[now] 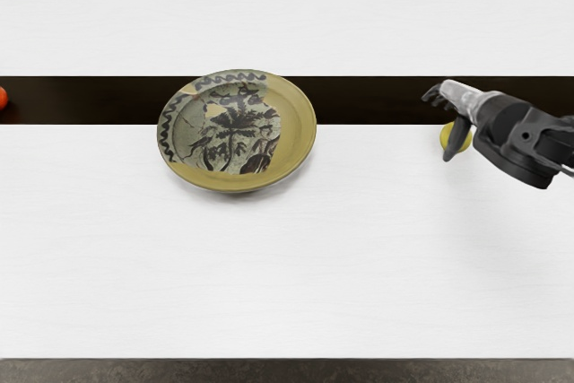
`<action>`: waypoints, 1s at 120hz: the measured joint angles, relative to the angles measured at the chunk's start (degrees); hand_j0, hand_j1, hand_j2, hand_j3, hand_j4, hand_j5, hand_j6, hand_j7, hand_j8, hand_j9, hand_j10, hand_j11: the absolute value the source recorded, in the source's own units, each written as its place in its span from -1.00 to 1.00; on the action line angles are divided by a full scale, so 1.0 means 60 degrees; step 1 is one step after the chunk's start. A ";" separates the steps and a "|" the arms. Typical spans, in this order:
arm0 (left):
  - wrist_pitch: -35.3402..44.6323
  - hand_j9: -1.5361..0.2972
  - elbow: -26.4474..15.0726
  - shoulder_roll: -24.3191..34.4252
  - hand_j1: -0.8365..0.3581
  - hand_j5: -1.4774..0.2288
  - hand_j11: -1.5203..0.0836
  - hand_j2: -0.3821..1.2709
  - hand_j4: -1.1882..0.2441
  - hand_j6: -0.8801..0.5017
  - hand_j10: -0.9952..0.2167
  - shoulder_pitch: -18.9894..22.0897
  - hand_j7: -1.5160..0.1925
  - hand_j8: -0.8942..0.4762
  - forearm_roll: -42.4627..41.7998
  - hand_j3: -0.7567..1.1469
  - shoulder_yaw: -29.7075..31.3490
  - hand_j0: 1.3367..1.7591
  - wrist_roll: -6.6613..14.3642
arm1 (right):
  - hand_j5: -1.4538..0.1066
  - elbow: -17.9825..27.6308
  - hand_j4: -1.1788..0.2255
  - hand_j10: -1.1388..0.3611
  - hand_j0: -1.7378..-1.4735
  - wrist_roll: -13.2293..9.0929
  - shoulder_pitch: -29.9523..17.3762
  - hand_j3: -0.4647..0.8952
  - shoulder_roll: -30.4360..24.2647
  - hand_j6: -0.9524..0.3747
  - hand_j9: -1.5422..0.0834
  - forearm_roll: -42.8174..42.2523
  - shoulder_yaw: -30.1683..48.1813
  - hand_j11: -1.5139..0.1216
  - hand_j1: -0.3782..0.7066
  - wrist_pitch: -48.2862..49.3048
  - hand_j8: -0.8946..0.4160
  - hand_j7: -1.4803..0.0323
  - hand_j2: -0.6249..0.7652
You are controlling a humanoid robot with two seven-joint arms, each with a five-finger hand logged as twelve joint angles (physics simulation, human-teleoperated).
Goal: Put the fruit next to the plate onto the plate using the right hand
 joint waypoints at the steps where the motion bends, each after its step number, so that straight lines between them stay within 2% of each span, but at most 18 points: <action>1: 0.0000 0.34 0.0000 0.0000 0.52 0.38 0.52 -0.48 0.33 -0.06 0.26 0.0000 0.42 -0.04 0.0000 -0.21 0.0000 0.52 0.0000 | 0.44 0.0006 0.31 0.18 -0.40 0.0000 -0.0001 -0.32 0.0000 0.05 0.49 -0.0004 -0.0006 0.45 -0.39 -0.0011 -0.03 0.53 -0.17; 120: 0.0000 0.34 0.0000 0.0000 0.52 0.38 0.52 -0.48 0.33 -0.06 0.26 0.0000 0.42 -0.04 0.0000 -0.21 -0.0002 0.52 -0.0001 | 0.34 -0.0184 0.23 0.10 -0.40 0.0000 -0.0041 -0.32 -0.0175 -0.04 0.40 -0.0100 -0.0674 0.36 -0.26 -0.0364 -0.12 0.42 -0.19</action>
